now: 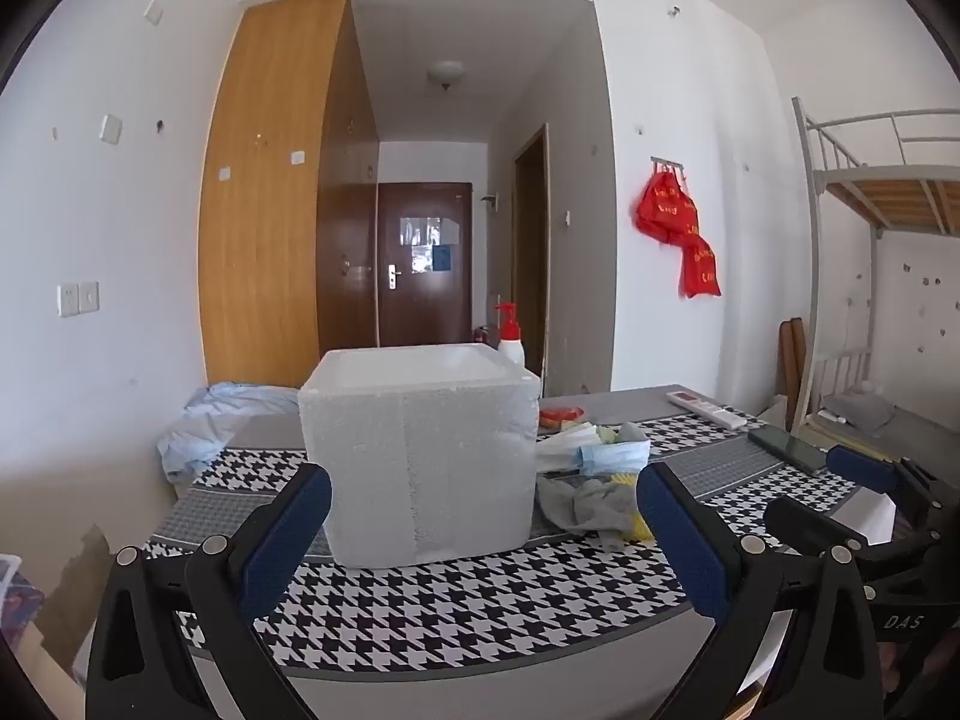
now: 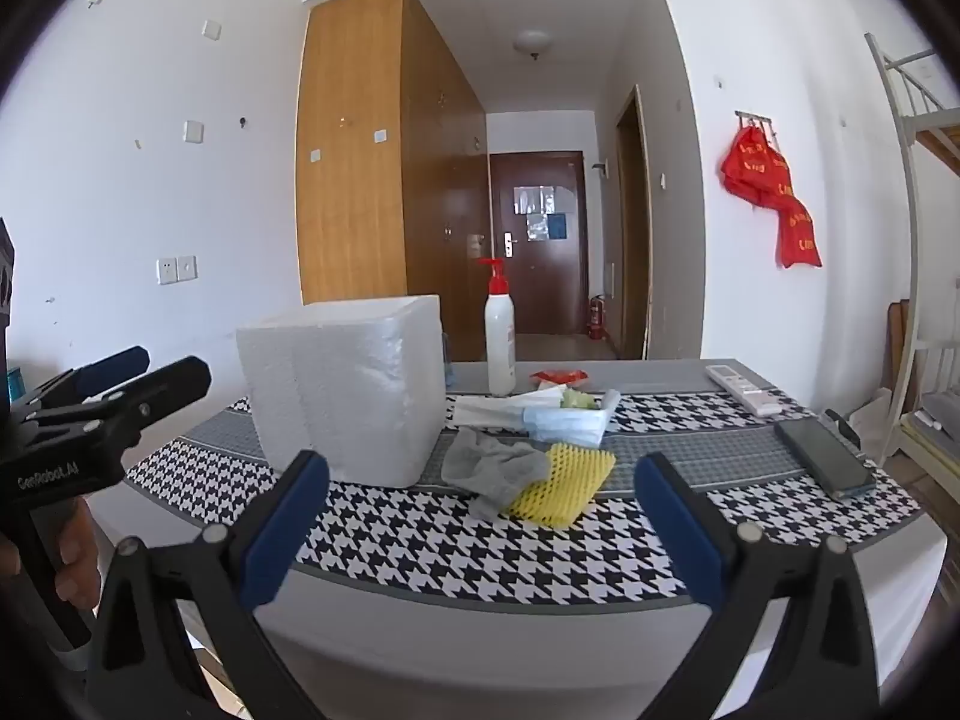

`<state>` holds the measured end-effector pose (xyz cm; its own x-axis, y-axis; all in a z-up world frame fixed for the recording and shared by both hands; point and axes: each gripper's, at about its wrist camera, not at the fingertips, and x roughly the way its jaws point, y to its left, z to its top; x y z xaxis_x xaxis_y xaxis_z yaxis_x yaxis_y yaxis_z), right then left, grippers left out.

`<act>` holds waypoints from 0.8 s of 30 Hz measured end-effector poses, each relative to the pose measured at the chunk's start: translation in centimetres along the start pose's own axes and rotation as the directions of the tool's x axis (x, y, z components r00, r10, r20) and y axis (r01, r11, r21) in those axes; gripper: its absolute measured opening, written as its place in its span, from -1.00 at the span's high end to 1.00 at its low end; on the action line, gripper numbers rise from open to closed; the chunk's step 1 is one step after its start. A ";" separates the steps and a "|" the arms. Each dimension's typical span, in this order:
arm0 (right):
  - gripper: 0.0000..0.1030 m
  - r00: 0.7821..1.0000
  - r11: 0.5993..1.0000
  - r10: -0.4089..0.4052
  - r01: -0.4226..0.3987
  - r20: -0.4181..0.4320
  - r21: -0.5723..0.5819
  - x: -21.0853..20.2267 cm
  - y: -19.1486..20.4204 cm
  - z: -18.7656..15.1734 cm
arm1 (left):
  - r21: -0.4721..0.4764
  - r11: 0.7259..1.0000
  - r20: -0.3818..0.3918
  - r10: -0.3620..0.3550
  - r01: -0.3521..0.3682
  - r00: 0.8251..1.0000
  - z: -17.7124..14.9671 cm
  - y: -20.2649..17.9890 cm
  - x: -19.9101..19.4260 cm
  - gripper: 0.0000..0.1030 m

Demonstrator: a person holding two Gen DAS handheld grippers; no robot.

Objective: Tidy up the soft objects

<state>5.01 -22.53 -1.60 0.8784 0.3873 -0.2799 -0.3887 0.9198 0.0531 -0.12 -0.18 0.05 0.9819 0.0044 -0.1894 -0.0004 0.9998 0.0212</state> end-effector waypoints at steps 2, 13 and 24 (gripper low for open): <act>-0.99 1.000 1.000 -0.001 0.001 0.000 0.002 0.1 -0.1 0.0 | -0.029 0.999 -0.018 -0.021 0.021 1.000 0.0 0.2 0.1 -0.98; -0.99 1.000 1.000 -0.012 0.012 0.012 -0.004 -0.4 -0.5 0.2 | -0.055 0.998 -0.034 -0.003 0.001 0.999 0.2 1.0 0.4 -0.98; -0.99 1.000 1.000 -0.015 0.015 0.020 -0.010 -0.5 -0.6 0.6 | -0.057 0.998 -0.025 0.004 -0.005 1.000 0.2 1.2 0.3 -0.98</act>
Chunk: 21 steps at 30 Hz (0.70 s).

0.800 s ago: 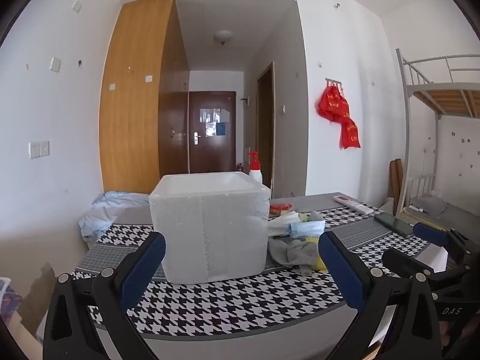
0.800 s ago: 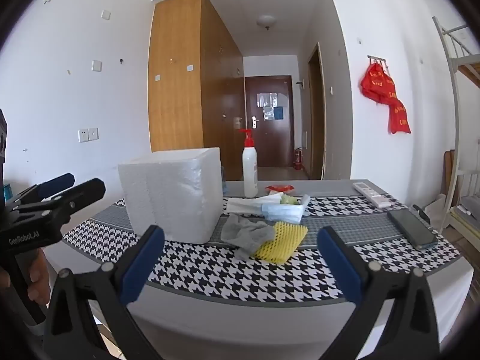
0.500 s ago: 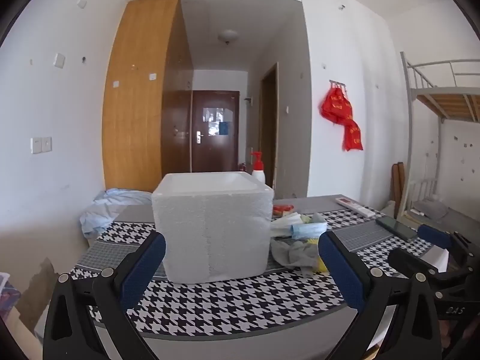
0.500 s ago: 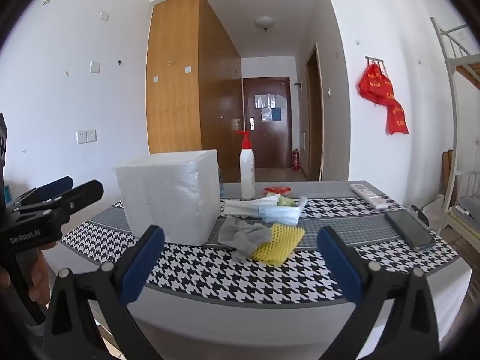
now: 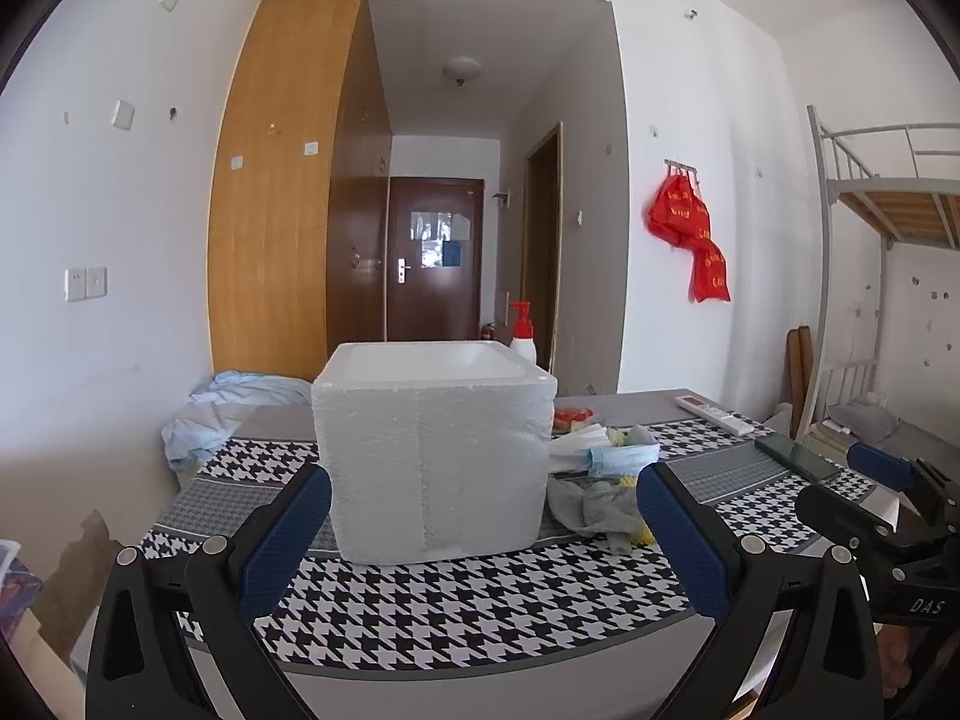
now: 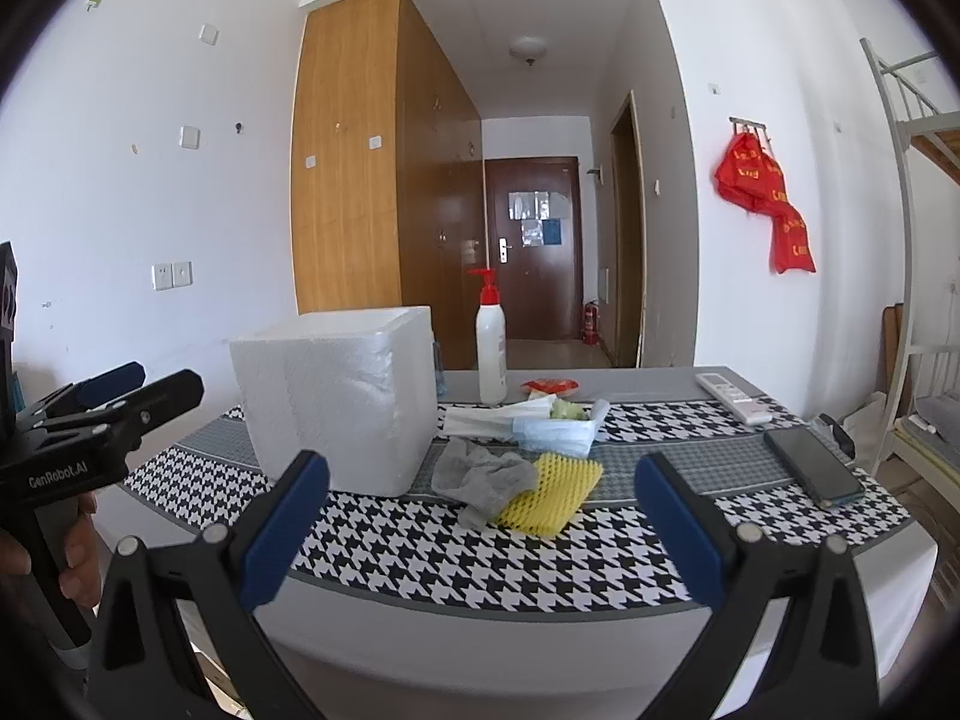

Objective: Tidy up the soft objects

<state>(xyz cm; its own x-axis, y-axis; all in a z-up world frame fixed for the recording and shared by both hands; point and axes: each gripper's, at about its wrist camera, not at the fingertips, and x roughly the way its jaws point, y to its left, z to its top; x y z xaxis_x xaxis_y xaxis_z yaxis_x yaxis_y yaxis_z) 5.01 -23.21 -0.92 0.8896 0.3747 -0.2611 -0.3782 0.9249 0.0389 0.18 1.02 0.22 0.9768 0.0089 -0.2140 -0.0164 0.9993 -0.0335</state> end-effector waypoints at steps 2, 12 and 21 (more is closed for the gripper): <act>-0.99 1.000 1.000 0.001 -0.001 0.000 0.003 0.0 0.0 -0.1 | 0.013 1.000 -0.004 -0.006 0.006 1.000 0.0 -0.2 0.1 -0.98; -0.99 1.000 1.000 0.001 -0.001 -0.004 0.004 0.0 0.1 -0.3 | 0.032 0.999 0.007 -0.009 0.009 1.000 -0.1 -0.9 -0.1 -0.98; -1.00 1.000 1.000 0.000 0.000 -0.004 0.004 0.0 0.0 -0.2 | 0.026 0.999 0.002 -0.025 0.025 1.000 -0.3 -1.0 0.1 -0.98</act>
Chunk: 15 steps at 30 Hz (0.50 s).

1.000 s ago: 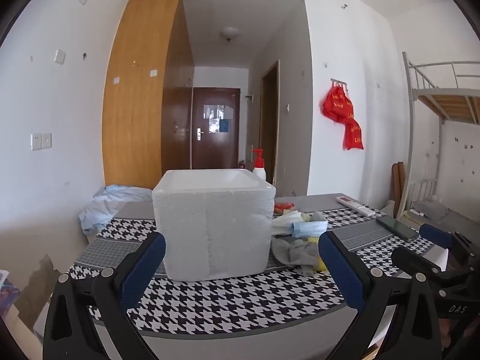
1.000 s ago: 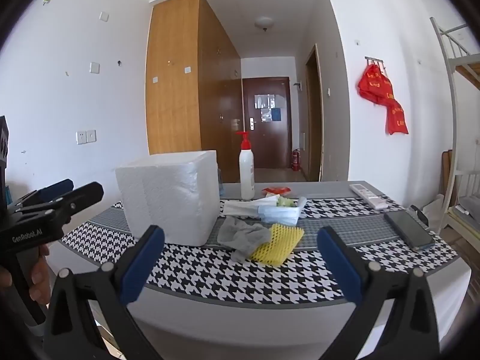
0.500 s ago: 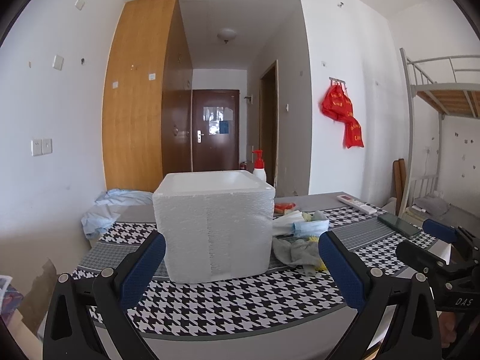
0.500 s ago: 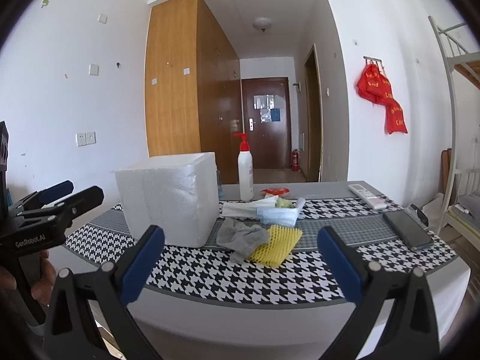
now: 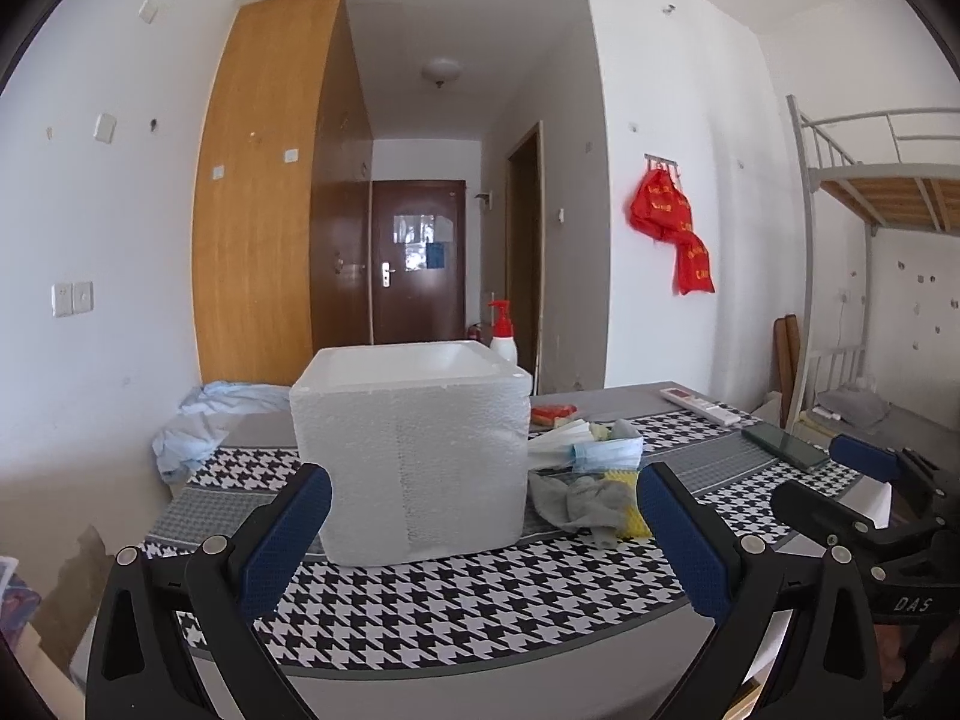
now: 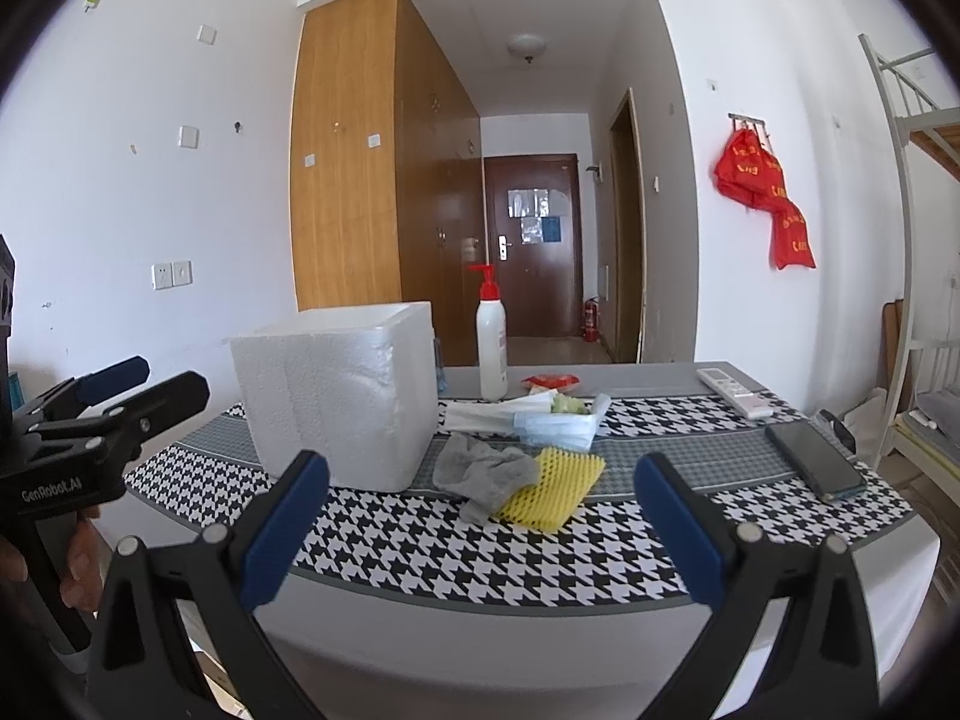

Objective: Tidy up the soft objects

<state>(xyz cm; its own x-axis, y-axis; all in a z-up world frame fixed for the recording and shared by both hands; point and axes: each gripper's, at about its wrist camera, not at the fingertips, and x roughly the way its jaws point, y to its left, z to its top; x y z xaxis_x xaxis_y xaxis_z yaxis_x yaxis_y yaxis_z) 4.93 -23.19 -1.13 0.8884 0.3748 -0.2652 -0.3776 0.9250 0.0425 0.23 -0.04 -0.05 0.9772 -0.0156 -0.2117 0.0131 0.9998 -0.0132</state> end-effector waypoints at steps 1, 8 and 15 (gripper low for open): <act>-0.99 1.000 1.000 0.000 0.000 0.000 -0.001 0.0 0.0 0.0 | -0.002 1.000 0.001 0.005 -0.005 1.000 0.0 0.1 0.0 -0.98; -0.99 1.000 1.000 -0.002 0.002 0.003 -0.004 -0.1 0.0 0.0 | -0.005 1.000 -0.003 0.009 -0.009 1.000 0.0 0.3 0.2 -0.98; -0.99 1.000 1.000 -0.015 0.015 -0.008 -0.001 0.5 -0.6 0.1 | -0.006 1.000 -0.010 0.000 0.000 1.000 0.0 -0.1 0.8 -0.98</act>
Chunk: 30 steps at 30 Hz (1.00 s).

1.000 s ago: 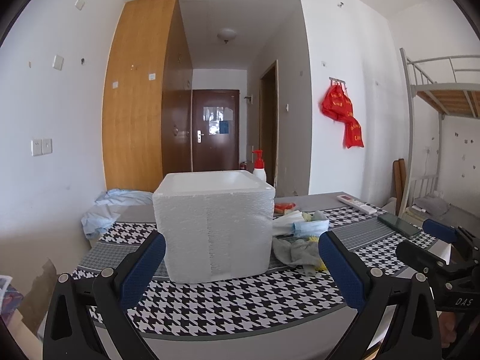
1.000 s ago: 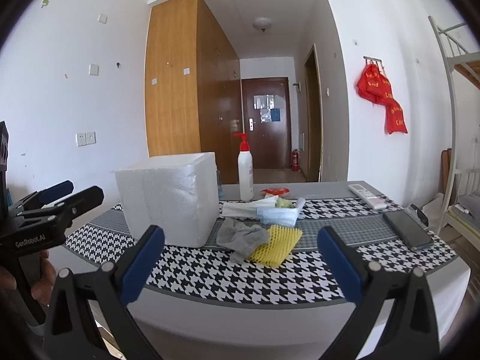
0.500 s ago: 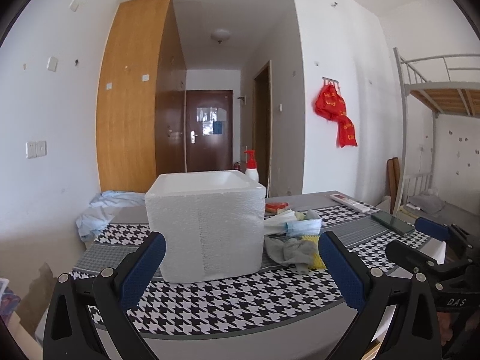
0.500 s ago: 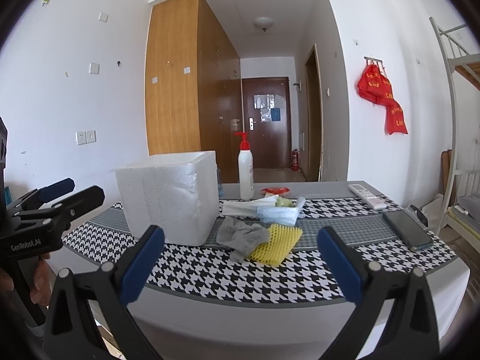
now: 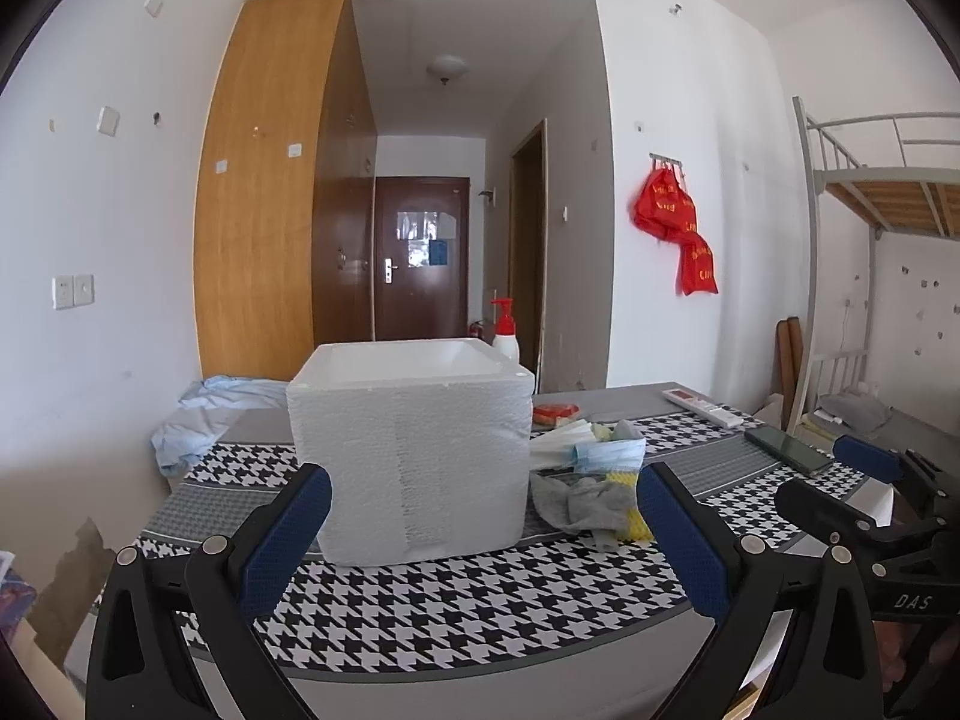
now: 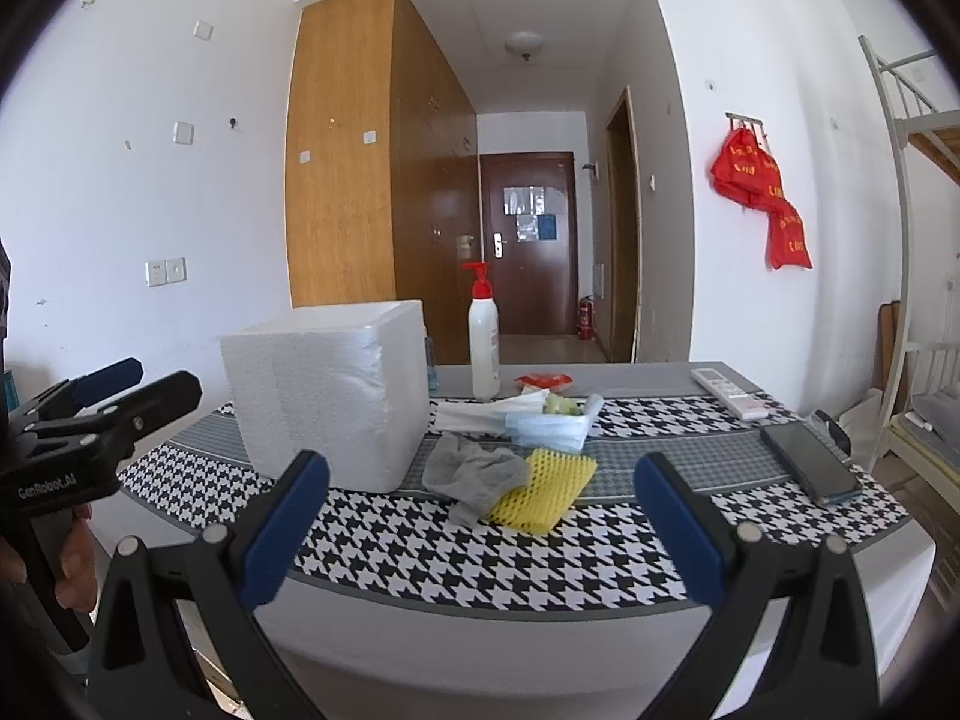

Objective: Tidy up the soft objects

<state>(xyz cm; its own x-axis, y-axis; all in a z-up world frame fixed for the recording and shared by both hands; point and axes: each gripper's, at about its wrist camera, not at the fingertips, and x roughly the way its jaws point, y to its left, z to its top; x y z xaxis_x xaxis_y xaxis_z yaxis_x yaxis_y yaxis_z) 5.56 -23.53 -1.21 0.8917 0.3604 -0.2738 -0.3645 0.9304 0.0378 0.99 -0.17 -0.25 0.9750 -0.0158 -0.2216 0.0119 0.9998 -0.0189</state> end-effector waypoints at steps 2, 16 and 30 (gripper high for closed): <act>-0.99 1.000 1.000 -0.005 0.005 -0.006 0.004 0.3 -0.3 0.0 | 0.003 1.000 -0.011 -0.007 0.007 1.000 0.1 -0.1 0.4 -0.98; -0.99 0.995 0.998 -0.054 0.055 -0.088 0.005 3.9 -3.2 0.2 | 0.017 0.997 -0.104 -0.077 0.079 0.992 0.1 -2.5 5.2 -0.98; -0.99 0.986 0.998 -0.061 0.064 -0.155 0.019 7.4 -5.4 0.3 | 0.032 0.992 -0.188 -0.111 0.119 0.976 0.1 -4.3 9.4 -0.98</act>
<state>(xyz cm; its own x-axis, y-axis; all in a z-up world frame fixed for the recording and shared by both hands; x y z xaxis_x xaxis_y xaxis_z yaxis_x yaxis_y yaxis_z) 14.18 -25.88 -3.11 0.8599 0.2889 -0.4209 -0.3013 0.9528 0.0384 10.14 -4.58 -2.14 0.9086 -0.1289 -0.3973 0.1346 0.9908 -0.0138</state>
